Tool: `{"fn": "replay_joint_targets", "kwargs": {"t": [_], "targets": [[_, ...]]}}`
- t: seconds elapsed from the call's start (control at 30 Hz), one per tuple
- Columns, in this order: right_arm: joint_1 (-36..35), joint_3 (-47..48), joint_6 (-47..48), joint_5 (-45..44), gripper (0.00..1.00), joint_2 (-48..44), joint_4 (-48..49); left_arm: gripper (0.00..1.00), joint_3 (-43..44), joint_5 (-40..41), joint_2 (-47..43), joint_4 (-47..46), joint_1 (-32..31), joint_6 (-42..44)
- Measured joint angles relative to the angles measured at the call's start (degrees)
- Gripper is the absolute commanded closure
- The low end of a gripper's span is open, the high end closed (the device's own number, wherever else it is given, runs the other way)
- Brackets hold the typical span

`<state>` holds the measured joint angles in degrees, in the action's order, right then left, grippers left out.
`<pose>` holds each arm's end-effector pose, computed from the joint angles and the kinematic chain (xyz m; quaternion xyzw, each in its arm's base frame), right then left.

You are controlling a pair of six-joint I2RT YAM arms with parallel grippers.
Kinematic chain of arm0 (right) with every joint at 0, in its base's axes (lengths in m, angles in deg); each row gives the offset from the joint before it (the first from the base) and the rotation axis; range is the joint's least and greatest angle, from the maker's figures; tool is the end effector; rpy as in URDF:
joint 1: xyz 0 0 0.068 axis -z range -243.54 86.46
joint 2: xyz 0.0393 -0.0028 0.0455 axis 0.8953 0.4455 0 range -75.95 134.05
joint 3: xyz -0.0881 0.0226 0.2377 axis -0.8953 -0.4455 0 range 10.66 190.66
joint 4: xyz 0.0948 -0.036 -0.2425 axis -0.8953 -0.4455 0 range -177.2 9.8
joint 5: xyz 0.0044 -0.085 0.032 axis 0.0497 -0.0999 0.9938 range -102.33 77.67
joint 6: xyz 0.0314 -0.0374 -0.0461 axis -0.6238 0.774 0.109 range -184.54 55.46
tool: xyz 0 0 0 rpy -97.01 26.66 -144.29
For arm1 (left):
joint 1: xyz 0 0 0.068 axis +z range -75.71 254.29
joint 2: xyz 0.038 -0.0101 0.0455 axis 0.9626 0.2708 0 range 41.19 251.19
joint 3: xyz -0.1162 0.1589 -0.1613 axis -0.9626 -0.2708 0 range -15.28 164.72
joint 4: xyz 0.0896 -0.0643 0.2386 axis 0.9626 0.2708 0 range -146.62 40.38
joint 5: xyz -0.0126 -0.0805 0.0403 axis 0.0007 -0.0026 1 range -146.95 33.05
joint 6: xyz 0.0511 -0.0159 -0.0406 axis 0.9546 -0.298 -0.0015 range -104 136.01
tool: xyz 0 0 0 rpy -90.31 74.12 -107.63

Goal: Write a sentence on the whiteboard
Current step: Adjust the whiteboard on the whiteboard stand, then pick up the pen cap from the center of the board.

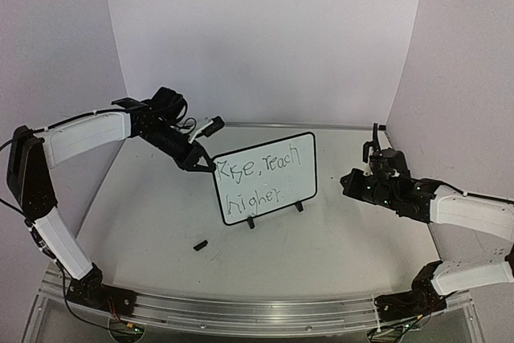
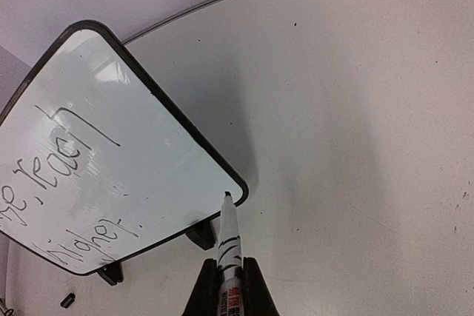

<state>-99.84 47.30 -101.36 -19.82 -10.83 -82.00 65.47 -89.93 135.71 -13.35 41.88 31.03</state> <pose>0.2233 0.1554 0.2069 0.0364 0.8652 0.2505 0.4328 0.2863 -0.2164 0.2576 0.4435 0.8095 -0.3101 0.2277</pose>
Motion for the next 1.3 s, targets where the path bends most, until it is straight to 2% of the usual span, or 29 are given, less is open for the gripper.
{"fn": "replay_joint_targets", "kwargs": {"t": [0.07, 0.17, 0.37, 0.53, 0.83, 1.1, 1.2, 1.3], "targets": [[0.0, 0.0, 0.0, 0.0, 1.00, 0.0, 0.0, 1.00, 0.0, 0.0, 0.0, 0.2, 0.1, 0.0], [0.0, 0.0, 0.2, 0.0, 1.00, 0.0, 0.0, 0.91, 0.0, 0.0, 0.0, 0.3, 0.2, -0.1], [0.0, 0.0, 1.8, 0.8, 1.00, -1.6, 0.0, 0.50, -2.7, 2.5, -1.3, -0.9, 0.2, -2.3], [0.0, 0.0, 4.8, 4.7, 1.00, -4.2, 0.0, 0.24, -8.9, 6.3, -7.4, -3.7, 0.2, -6.0], [0.0, -0.1, 7.7, 12.1, 1.00, -7.4, 0.0, 0.21, -19.0, 12.1, -20.6, -11.4, 0.2, -12.8], [0.0, -1.5, 7.8, 13.4, 1.00, -9.6, 0.0, 0.20, -32.2, 17.4, -26.7, -17.8, -0.4, -25.2], [0.0, -2.3, 7.0, 13.5, 1.00, -9.6, -0.1, 0.20, -38.7, 19.2, -29.7, -21.7, -2.5, -29.6], [0.0, -3.0, 5.7, 14.1, 1.00, -9.6, -0.2, 0.25, -44.7, 21.1, -32.6, -26.2, -7.2, -32.2]]}}
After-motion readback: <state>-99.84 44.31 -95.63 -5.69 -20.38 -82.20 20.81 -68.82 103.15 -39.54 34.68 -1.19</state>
